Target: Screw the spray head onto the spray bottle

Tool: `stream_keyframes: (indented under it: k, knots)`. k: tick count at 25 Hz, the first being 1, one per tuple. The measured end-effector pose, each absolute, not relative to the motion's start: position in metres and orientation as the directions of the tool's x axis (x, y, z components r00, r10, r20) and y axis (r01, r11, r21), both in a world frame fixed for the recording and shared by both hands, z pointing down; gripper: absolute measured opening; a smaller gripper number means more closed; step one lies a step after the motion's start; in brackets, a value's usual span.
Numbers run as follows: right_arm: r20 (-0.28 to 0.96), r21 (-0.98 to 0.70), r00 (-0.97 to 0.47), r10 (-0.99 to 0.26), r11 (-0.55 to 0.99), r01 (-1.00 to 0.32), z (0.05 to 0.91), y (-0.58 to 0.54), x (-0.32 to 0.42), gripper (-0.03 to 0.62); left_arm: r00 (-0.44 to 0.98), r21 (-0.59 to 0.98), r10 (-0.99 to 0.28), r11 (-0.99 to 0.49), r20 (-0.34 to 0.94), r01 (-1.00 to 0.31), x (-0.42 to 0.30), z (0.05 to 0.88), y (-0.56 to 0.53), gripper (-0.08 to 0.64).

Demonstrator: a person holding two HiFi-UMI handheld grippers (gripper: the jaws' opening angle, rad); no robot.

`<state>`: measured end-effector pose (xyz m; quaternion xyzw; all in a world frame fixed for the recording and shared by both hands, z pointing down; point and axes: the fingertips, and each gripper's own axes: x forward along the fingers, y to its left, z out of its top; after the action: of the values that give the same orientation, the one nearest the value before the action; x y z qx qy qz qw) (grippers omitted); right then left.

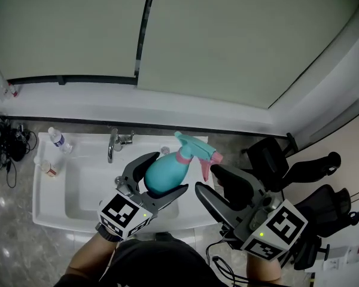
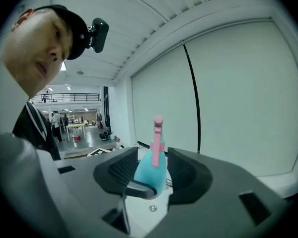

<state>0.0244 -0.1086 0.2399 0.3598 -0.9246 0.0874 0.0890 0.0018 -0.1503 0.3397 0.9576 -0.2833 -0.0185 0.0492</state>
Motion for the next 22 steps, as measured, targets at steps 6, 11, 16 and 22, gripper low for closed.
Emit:
stream_keyframes:
  k: [6, 11, 16, 22]
  knots:
    - [0.234, -0.082, -0.785, -0.573, 0.794, -0.603, 0.236, -0.092, 0.008, 0.165, 0.859, 0.122, -0.512, -0.853, -0.011, -0.507, 0.003, 0.338, -0.149, 0.419]
    - [0.143, -0.068, -0.903, -0.406, 0.906, -0.418, 0.211, -0.073, 0.035, 0.166, 0.926, 0.155, -0.371, -0.921, -0.066, -0.358, 0.007, 0.327, -0.130, 0.419]
    - [-0.039, -0.088, -0.999, -0.012, 0.996, -0.008, 0.190, -0.088, 0.056, 0.214, 0.988, 0.141, -0.119, -0.984, -0.096, -0.105, 0.020, 0.316, -0.089, 0.419]
    - [-0.041, -0.010, -0.926, 0.376, 0.926, 0.376, 0.191, -0.052, -0.002, 0.334, 0.996, 0.115, 0.050, -0.992, -0.074, 0.059, 0.023, 0.317, -0.055, 0.419]
